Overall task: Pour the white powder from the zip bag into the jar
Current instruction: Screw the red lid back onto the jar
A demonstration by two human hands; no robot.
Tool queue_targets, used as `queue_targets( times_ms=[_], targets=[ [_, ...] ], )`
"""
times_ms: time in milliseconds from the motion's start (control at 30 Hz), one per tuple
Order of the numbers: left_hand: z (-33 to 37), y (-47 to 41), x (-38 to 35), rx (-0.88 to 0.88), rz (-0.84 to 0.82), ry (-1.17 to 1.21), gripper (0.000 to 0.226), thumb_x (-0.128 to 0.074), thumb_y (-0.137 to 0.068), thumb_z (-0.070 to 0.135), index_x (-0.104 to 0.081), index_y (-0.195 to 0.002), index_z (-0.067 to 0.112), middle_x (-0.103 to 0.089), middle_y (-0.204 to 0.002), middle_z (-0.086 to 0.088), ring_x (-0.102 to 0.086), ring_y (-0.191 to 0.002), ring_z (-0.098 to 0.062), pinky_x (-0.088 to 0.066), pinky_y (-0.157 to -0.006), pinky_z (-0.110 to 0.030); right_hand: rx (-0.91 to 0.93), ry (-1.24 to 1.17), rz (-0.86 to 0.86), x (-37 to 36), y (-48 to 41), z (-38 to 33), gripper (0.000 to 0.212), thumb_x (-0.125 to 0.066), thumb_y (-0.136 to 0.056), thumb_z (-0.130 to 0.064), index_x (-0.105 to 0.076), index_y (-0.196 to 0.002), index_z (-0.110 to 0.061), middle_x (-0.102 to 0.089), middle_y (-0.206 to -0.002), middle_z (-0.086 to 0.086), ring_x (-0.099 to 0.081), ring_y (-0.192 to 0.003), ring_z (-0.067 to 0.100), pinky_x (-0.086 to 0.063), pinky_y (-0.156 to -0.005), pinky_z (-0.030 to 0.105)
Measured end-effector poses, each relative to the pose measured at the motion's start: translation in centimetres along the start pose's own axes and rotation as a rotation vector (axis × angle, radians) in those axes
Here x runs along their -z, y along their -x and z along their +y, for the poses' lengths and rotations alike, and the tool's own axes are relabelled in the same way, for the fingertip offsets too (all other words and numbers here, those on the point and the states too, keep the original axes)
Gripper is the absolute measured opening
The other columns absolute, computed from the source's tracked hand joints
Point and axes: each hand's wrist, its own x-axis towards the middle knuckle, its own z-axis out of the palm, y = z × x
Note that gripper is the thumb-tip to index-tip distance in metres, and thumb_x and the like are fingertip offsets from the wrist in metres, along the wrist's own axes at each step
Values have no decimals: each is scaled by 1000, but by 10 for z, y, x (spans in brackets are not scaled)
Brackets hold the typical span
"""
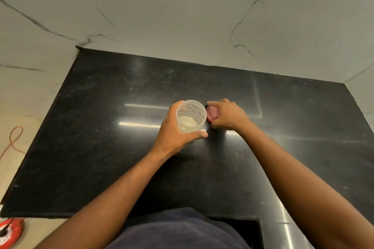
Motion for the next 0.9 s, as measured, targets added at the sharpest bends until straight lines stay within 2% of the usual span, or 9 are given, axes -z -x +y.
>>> queue_targets(
  times_ms=[100,267,333,400,467,567,667,767,900],
  targets=[
    [-3,0,0,37,53,-21,97,-102,-55,48,-51,-137,38,-67,-129,18,-64,-117,3,-57,-99,-28,-48,-147,187,9,6,-3,84,-81,-73,-48,-46,-148,-44,-50,-139,6,-62,-117,31,-54,-93,42],
    [0,2,4,67,53,-52,93,-98,-52,55,-55,-133,42,-71,-125,18,-67,-115,-3,-58,-100,-41,149,-1209,444,30,42,-16,61,-88,-66,-18,-60,-116,-38,-60,-126,3,-64,-109,19,-60,-75,19],
    [3,1,6,77,41,-78,93,-98,-54,53,-54,-135,42,-71,-126,17,-67,-117,-8,-58,-101,-44,235,-1359,492,31,57,-32,51,-90,-65,-22,-58,-104,-30,-63,-125,7,-65,-111,21,-61,-84,27],
    [7,1,8,96,28,-81,93,-97,-56,53,-52,-137,44,-72,-125,15,-70,-113,-11,-60,-96,-47,300,-1290,526,25,69,-48,45,-93,-66,-25,-57,-94,-22,-67,-123,4,-63,-121,16,-58,-92,32],
    [10,1,9,102,11,-91,92,-95,-58,53,-49,-137,47,-73,-122,14,-72,-108,-14,-63,-90,-49,391,-960,568,9,75,-56,42,-95,-71,-23,-57,-86,-14,-68,-120,0,-59,-128,9,-54,-91,28],
    [11,3,10,79,7,-155,90,-90,-54,62,-47,-133,49,-71,-119,16,-71,-105,-12,-62,-89,-47,390,-777,596,-7,76,-58,37,-93,-77,-28,-58,-75,-15,-72,-114,-1,-64,-115,9,-54,-81,28],
    [12,2,13,73,-5,-197,92,-89,-53,67,-45,-131,49,-69,-119,17,-69,-105,-11,-62,-89,-45,366,-735,520,0,75,-58,36,-87,-77,-48,-57,-83,-30,-71,-101,-7,-65,-97,7,-55,-78,28],
    [11,1,13,74,-15,-221,100,-91,-52,67,-42,-137,47,-68,-124,15,-68,-110,-15,-62,-90,-44,371,-510,398,9,78,-57,51,-71,-72,-73,-56,-102,-34,-65,-109,-15,-60,-99,9,-50,-77,24],
    [7,1,14,69,-17,-204,98,-90,-52,69,-42,-136,51,-67,-122,16,-68,-110,-14,-63,-91,-45,397,-333,320,17,81,-57,60,-72,-69,-75,-51,-110,-36,-60,-120,-16,-55,-102,9,-46,-77,25]
  ],
)
